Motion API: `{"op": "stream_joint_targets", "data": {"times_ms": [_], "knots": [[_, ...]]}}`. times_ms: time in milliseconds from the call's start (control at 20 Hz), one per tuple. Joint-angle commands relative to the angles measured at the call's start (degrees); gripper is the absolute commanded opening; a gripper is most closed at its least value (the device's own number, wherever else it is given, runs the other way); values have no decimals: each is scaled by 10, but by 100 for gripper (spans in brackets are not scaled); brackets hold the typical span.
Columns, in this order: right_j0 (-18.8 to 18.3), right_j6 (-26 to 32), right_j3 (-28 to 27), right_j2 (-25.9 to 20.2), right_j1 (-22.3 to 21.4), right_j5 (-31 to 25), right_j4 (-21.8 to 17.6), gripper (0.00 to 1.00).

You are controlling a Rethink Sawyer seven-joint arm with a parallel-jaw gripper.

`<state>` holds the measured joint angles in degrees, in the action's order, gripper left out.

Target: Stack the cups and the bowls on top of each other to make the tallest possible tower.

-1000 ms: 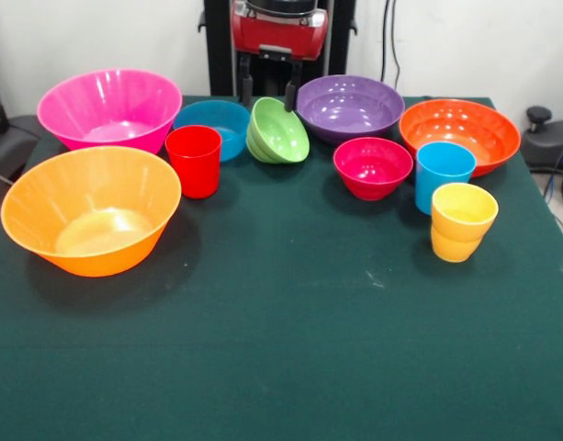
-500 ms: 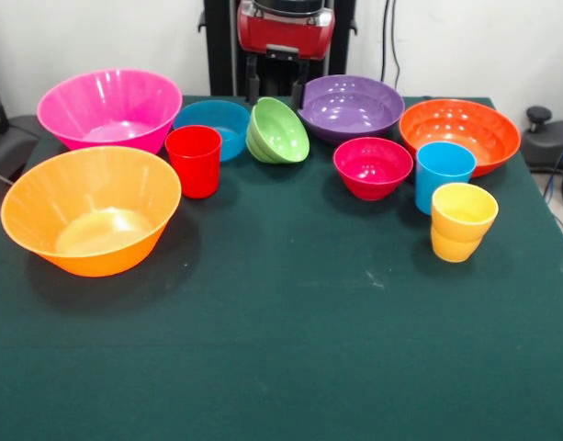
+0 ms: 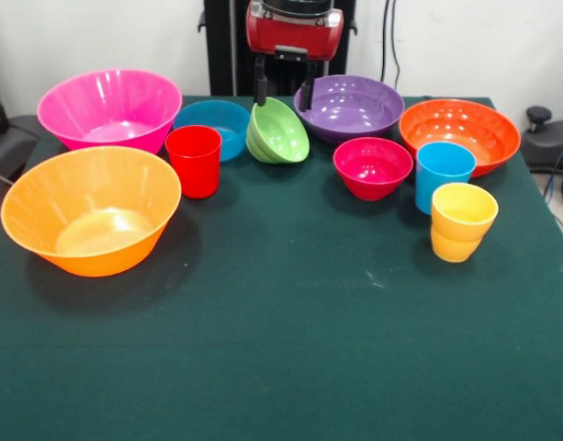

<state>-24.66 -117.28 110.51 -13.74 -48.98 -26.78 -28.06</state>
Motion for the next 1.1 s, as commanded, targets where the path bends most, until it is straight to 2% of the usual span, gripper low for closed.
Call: {"op": "stream_joint_targets", "data": {"times_ms": [50, 200, 750, 1100], "knots": [[7, -38, 2, -6, 21, -19, 22, 100], [4, -29, 4, -11, 12, -27, 28, 100], [-8, -12, 4, -12, 22, -4, 19, 100], [-13, -4, 2, -19, 6, -35, 37, 100]]}}
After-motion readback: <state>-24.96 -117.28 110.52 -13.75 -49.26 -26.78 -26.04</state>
